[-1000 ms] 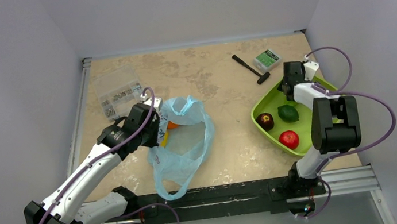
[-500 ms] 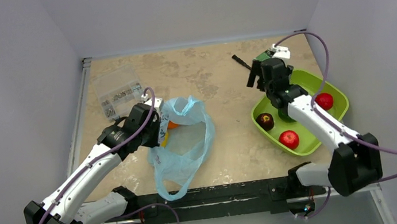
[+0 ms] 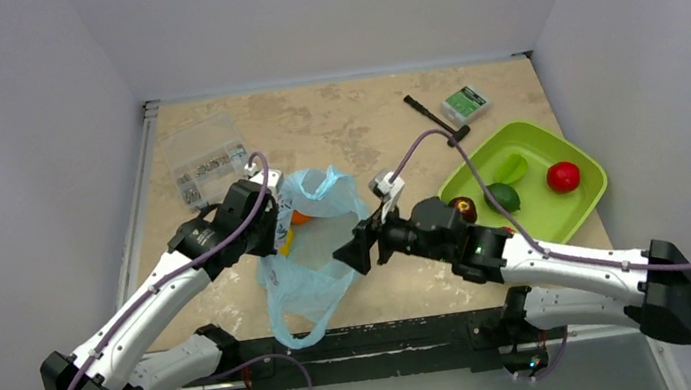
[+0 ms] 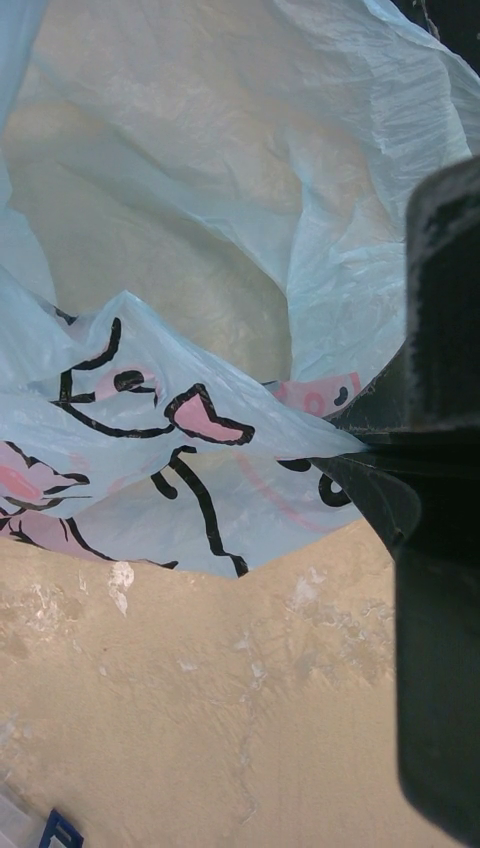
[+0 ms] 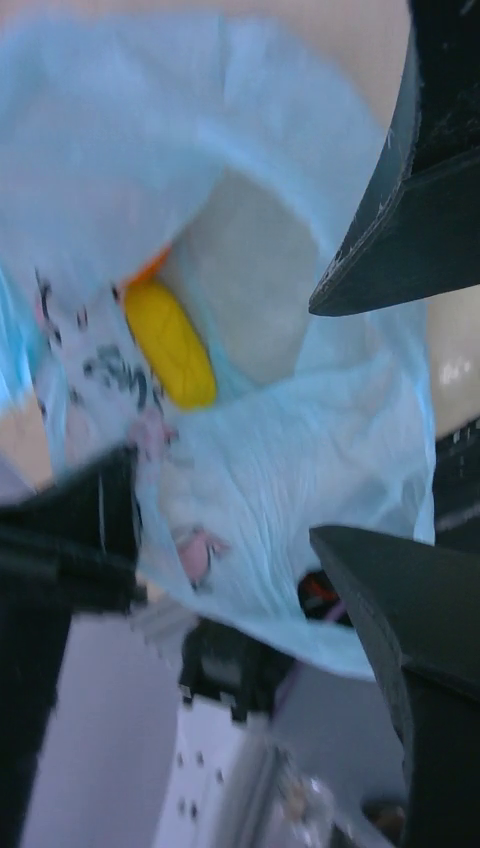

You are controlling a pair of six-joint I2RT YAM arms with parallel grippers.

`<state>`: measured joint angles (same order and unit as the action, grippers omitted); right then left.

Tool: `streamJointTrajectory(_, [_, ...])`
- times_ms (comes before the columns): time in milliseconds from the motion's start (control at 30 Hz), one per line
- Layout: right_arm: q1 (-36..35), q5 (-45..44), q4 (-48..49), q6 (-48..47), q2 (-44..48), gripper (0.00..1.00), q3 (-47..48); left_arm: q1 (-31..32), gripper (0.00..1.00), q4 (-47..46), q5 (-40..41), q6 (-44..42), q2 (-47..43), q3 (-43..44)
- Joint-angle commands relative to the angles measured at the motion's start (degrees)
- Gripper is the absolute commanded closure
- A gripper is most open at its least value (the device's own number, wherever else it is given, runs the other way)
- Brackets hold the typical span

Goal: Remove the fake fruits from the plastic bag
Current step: Take out the fake fruit from the plastic bag.

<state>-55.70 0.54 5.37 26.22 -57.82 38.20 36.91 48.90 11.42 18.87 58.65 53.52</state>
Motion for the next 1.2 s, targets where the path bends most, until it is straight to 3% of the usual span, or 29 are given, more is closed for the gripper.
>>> streamJointTrajectory(0, [-10.12, -5.37, 17.42, 7.17, -3.94, 0.31, -2.43, 0.34, 1.0, -1.83, 1.75, 0.28, -1.95, -0.15])
streamJointTrajectory(100, [-13.39, -14.5, 18.05, 11.97, -12.01, 0.39, 1.6, 0.36, 1.0, -2.76, 1.32, 0.12, -3.0, -0.56])
streamJointTrajectory(233, [-13.2, -26.64, 12.92, 30.14, -21.79, 0.58, 6.74, 0.29, 1.0, -3.48, 0.99, -0.02, -4.41, -1.18])
streamJointTrajectory(467, [-11.24, -27.53, 14.27, 43.65, -38.72, 0.57, 16.16, 0.28, 1.0, -4.43, -0.74, -0.42, -4.92, -1.66])
streamJointTrajectory(700, [-6.46, -24.58, 13.76, 57.55, -47.79, 0.49, 20.35, 0.28, 1.0, -5.08, -2.48, -0.59, -5.2, -1.64])
streamJointTrajectory(867, [-3.63, -27.8, 12.76, 60.55, -49.65, 0.35, 20.61, 0.41, 1.0, -5.31, -3.43, -0.59, -5.26, -1.83])
streamJointTrajectory(1167, [-1.98, -28.32, 14.88, 60.42, -54.83, 0.2, 25.32, 0.4, 1.0, -5.82, -5.62, -0.83, -3.9, -1.6])
